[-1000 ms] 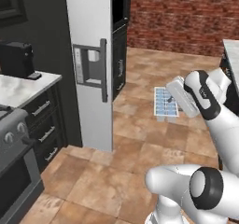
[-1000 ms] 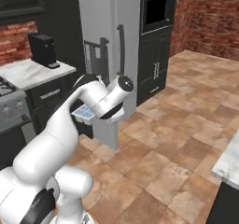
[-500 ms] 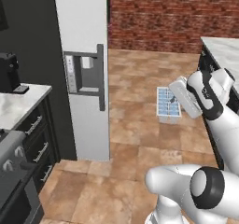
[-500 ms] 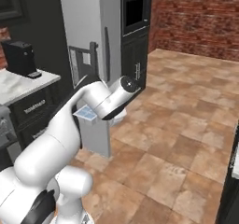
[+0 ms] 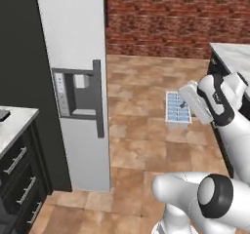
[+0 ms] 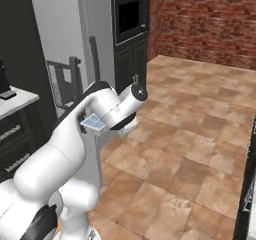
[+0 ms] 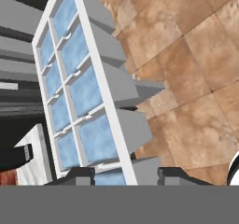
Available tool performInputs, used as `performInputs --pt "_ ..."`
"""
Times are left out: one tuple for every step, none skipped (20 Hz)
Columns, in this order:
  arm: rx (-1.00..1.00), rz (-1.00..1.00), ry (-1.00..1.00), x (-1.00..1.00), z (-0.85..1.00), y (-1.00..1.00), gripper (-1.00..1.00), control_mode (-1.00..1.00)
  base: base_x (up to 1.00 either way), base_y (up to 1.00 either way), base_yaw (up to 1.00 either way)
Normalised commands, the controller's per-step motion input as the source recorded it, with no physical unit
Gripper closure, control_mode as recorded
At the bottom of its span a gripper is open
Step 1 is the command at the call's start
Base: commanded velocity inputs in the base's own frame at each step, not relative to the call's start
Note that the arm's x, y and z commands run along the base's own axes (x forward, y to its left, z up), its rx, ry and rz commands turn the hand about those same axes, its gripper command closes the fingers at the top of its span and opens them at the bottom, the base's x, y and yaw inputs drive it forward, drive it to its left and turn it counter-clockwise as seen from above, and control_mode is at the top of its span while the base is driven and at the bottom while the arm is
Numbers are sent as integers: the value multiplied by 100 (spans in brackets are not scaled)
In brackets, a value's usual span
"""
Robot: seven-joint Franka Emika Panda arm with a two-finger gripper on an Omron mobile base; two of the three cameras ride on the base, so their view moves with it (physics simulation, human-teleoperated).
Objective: The ice cube tray has been filled with water. Take the tray and place it in the freezer to make ice. Close the freezer door after placing the tray.
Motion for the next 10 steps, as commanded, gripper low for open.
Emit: performInputs --pt "0 0 0 0 0 0 100 100 93 -11 -1" --pt "0 0 0 0 0 0 100 100 94 -11 0" --pt "0 0 0 0 0 0 100 100 94 -10 0" --pt "0 0 0 0 0 0 100 100 96 -11 0" --pt "0 0 0 0 0 0 100 100 95 -11 0" --pt "0 0 0 0 0 0 100 100 94 -8 0" --pt "0 0 0 0 0 0 100 100 91 -8 0" --pt "0 0 0 0 0 0 100 100 91 -9 0" --pt "0 0 0 0 0 0 100 100 91 -11 0" --pt "0 0 0 0 0 0 100 100 91 -12 0"
